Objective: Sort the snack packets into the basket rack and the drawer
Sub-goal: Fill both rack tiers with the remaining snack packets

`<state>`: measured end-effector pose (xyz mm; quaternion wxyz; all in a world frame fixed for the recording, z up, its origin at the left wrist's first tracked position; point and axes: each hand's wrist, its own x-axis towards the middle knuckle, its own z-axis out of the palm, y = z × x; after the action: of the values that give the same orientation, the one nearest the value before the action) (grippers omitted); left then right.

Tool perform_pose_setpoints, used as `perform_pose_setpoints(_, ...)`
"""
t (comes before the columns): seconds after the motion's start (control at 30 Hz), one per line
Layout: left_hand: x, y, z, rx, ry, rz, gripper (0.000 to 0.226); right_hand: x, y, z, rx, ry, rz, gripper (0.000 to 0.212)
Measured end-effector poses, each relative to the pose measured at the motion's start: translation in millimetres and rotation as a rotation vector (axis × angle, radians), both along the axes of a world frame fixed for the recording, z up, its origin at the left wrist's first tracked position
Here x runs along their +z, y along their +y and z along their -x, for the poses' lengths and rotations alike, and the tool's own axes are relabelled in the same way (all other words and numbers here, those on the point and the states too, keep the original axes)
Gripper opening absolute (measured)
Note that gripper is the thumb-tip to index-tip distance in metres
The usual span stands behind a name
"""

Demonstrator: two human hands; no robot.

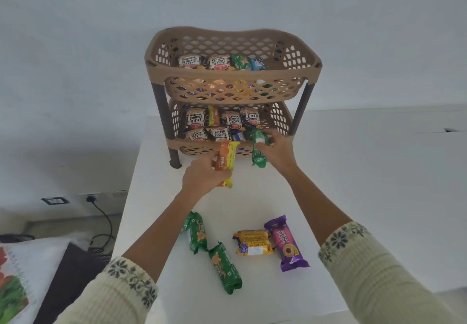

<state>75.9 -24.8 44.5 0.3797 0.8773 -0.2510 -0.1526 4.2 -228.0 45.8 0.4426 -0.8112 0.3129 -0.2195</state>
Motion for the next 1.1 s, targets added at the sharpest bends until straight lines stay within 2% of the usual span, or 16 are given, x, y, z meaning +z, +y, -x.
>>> perform_pose_setpoints(0.1, 10, -33, 1, 0.019, -0.055, 0.076, 0.044, 7, -21, -10, 0.019, -0.014, 0.122, 0.046)
perform_pose_setpoints(0.3, 16, -91, -11, 0.087, -0.130, 0.069, 0.038, 20, -55, -48, 0.027, 0.029, 0.274, 0.048)
perform_pose_setpoints(0.43, 16, -113, -24, 0.141, -0.161, 0.042, 0.038, 17, -74, -83, 0.010, 0.217, 0.336, 0.036)
perform_pose_setpoints(0.63, 8, -127, -42, 0.164, -0.224, -0.008, 0.039, 5, -103, -124, -0.146, 0.347, 0.257, 0.031)
perform_pose_setpoints(0.83, 4, -134, -57, 0.156, -0.214, -0.039, 0.040, -3, -124, -137, -0.148, 0.084, -0.024, 0.032)
perform_pose_setpoints(0.93, 4, -143, -60, 0.139, -0.210, -0.072, 0.037, -9, -121, -129, -0.191, 0.101, -0.004, 0.030)
perform_pose_setpoints(1.03, 7, -159, -61, 0.089, -0.225, -0.100, 0.036, -11, -112, -117, -0.093, 0.082, 0.069, 0.030)
perform_pose_setpoints(1.1, 9, -172, -61, 0.055, -0.239, -0.128, 0.044, -8, -107, -113, 0.024, 0.077, -0.077, 0.030)
